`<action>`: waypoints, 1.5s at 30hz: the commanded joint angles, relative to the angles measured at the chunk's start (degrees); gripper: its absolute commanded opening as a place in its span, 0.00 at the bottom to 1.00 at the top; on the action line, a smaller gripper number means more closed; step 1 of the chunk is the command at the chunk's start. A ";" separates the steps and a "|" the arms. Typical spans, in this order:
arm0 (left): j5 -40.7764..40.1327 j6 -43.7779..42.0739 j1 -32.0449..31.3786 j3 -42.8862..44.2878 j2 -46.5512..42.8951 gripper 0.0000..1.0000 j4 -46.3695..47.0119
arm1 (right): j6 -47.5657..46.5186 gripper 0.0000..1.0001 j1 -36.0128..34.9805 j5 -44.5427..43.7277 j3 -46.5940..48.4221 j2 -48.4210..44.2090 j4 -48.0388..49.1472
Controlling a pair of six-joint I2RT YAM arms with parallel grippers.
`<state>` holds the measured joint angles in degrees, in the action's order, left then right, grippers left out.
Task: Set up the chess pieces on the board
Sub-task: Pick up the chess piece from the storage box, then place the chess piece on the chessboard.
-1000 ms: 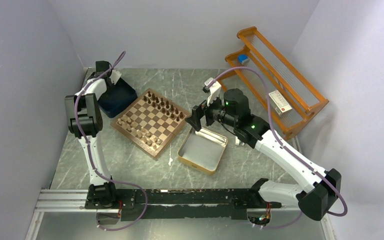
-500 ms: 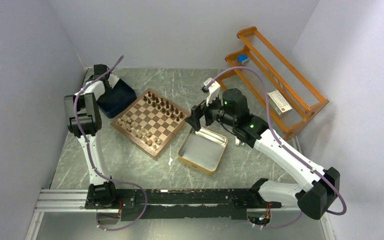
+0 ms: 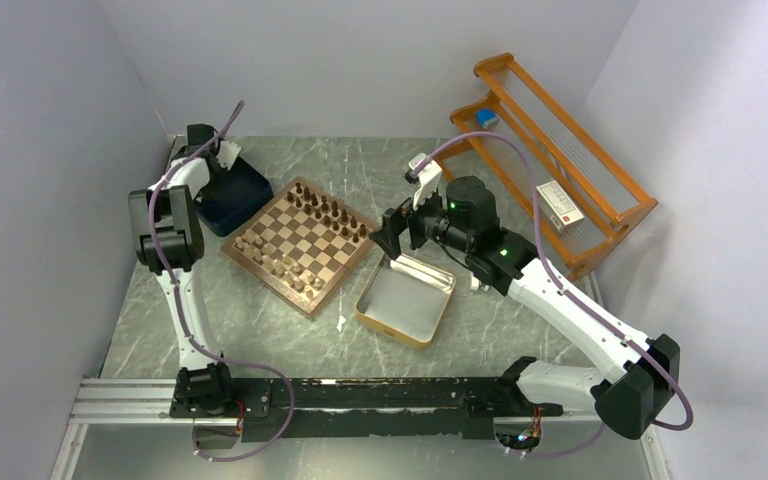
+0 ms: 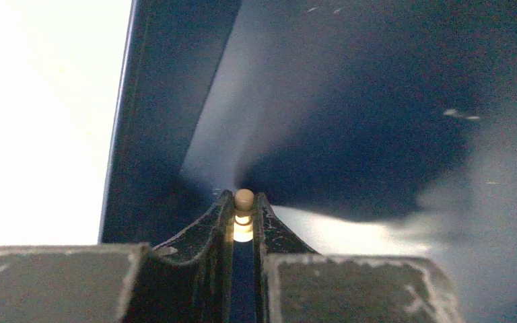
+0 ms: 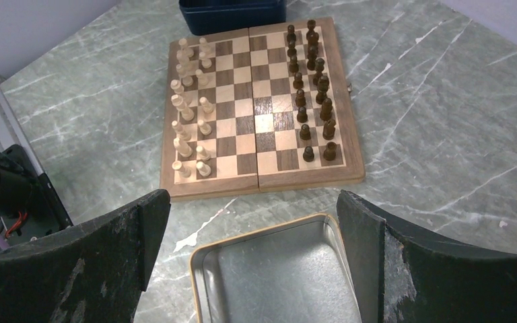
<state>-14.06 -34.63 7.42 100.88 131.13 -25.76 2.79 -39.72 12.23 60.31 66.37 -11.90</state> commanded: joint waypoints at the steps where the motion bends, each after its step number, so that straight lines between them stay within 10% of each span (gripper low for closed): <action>1: 8.48 6.40 -0.90 1.03 -4.60 0.09 -0.93 | 0.83 1.00 -0.09 -0.29 -0.84 -0.25 3.11; 16: 21.31 22.53 -0.92 -1.13 -13.72 0.10 2.37 | 4.06 1.00 -0.13 -1.41 1.08 0.86 3.57; 26: 42.92 43.97 -3.37 -21.45 -31.67 0.11 22.11 | 16.15 1.00 -0.19 -2.72 6.24 6.66 5.10; 33: 49.36 57.28 -11.66 -30.09 -40.33 0.13 31.52 | 21.67 0.54 -0.33 -1.00 2.74 12.77 18.75; 45: 52.98 68.99 -19.28 -50.35 -61.45 0.16 44.02 | 10.89 0.63 -6.95 -7.96 -6.39 20.00 38.04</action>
<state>36.34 29.54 -11.42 55.31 75.61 11.09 18.74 -44.80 8.40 57.71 88.25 15.40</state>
